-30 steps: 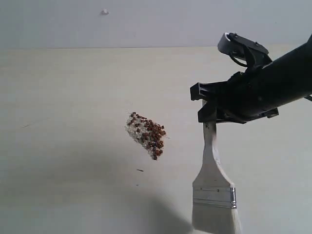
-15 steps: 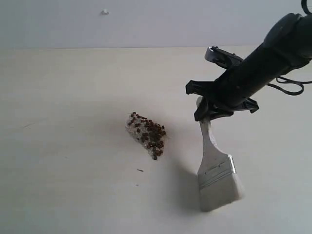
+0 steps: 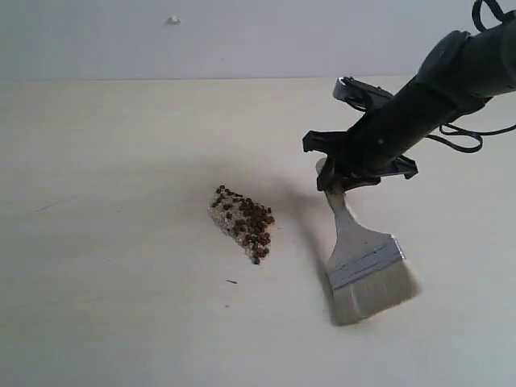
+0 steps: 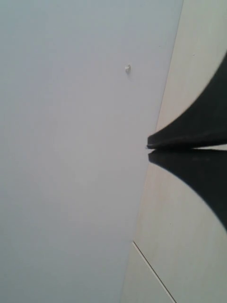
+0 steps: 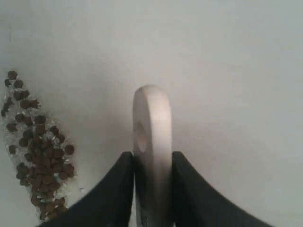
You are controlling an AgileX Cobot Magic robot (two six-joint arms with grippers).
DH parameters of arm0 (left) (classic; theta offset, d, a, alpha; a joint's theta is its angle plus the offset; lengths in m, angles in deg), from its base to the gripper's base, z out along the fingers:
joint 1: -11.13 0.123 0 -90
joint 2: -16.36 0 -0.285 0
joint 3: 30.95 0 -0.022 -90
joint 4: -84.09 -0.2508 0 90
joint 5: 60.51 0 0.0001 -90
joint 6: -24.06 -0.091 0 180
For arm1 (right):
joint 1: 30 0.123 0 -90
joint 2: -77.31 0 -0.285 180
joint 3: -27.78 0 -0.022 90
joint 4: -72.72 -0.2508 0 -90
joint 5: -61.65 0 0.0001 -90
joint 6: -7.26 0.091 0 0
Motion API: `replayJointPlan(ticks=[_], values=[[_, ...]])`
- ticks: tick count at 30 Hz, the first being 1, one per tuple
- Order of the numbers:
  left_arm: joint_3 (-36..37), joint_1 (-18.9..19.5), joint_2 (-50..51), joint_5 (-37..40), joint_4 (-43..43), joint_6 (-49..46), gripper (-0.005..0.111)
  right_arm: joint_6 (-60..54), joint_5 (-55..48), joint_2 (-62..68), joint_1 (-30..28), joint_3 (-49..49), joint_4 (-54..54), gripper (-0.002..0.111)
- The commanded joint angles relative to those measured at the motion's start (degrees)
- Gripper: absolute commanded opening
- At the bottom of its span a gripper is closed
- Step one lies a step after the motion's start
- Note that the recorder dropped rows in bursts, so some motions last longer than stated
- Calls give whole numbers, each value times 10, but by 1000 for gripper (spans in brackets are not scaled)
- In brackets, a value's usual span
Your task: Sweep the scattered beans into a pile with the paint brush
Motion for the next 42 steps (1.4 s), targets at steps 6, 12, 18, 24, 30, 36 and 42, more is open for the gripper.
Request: replayJointPlan(ticks=[6,12,18,24,30,36,42], values=[[2,0,-4,2,-2,2,0,88,95,-30,-3,2,100,46],[2,0,-4,2,-2,2,0,340,175,-194,-2,-94,360,2],[2,0,-4,2,-2,2,0,381,259,-400,-2,-229,396,0],[2,0,-4,1,-2,2,0,370,249,-706,-2,-370,396,0],[2,0,-4,1,-2,2,0,372,159,-917,-2,-387,393,0],[2,0,-4,1,-2,2,0,372,159,-1043,-2,-387,393,0],[2,0,-4,1,-2,2,0,355,150,-1081,-2,-387,419,0]])
